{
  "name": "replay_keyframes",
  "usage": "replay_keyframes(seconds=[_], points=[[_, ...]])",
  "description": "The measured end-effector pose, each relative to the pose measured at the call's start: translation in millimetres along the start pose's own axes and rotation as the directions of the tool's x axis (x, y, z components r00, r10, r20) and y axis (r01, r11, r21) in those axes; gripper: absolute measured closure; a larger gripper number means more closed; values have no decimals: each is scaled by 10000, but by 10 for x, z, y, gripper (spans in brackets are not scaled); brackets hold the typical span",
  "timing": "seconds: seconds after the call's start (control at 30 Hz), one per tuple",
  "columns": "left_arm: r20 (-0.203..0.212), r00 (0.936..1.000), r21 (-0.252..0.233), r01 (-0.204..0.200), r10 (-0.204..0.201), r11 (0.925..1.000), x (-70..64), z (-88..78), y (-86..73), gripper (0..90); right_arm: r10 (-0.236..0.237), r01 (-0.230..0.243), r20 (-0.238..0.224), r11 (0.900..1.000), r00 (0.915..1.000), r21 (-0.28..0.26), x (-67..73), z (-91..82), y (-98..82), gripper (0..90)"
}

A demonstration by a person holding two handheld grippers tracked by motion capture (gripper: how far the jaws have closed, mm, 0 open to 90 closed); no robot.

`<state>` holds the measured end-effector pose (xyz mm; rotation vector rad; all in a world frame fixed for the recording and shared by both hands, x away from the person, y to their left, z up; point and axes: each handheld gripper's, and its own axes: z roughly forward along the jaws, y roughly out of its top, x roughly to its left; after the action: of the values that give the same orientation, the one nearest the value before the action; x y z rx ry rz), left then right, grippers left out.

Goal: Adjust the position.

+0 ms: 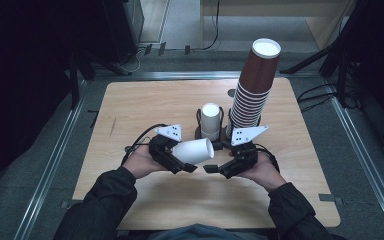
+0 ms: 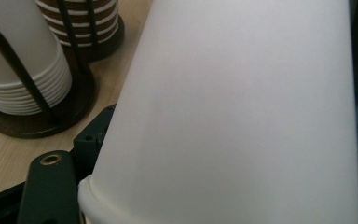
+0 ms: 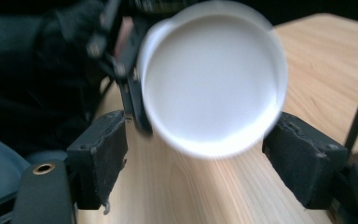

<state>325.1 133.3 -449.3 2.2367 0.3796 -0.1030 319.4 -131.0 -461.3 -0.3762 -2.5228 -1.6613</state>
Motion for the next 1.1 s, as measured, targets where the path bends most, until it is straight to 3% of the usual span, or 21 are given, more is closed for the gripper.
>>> replay_keyframes(seconds=[0.1, 0.2, 0.33, 0.47, 0.57, 0.83, 0.93, 1.1], points=[[-184, 9998, 121, 59, -57, 9999, 8, -27, -7, 226, -134, 127, 179, 9992, 9998, 383, 3, 17, -14, 215], [-502, 9987, 548, -36, 63, 9985, 10, -30, -7, 226, -207, 179, 391, 9974, 9990, 698, -3, 35, -31, 215], [-606, 9982, 850, 27, 24, 9964, 32, -25, -14, 226, -234, 174, 581, 9946, 9980, 1024, -5, 42, -44, 215], [-877, 9961, 1275, -20, 133, 9918, 42, -5, -20, 226, -538, 427, 789, 9897, 9954, 1367, -9, 61, -63, 215], [-1077, 9937, 1774, -120, 315, 9841, 46, 26, -27, 226, -688, 538, 884, 9853, 9937, 1622, -5, 79, -73, 215], [-1202, 9920, 2511, -78, 392, 9679, 44, 111, -42, 226, -812, 609, 1030, 9805, 9914, 1868, -2, 100, -81, 211], [-1297, 9898, 2904, -190, 590, 9567, 42, 164, -40, 226, -928, 713, 1054, 9788, 9901, 1921, -8, 110, -82, 209], [-1104, 9913, 3212, -321, 710, 9465, 17, 241, -31, 226, -973, 742, 1074, 9768, 9894, 2010, -7, 133, -81, 204]])
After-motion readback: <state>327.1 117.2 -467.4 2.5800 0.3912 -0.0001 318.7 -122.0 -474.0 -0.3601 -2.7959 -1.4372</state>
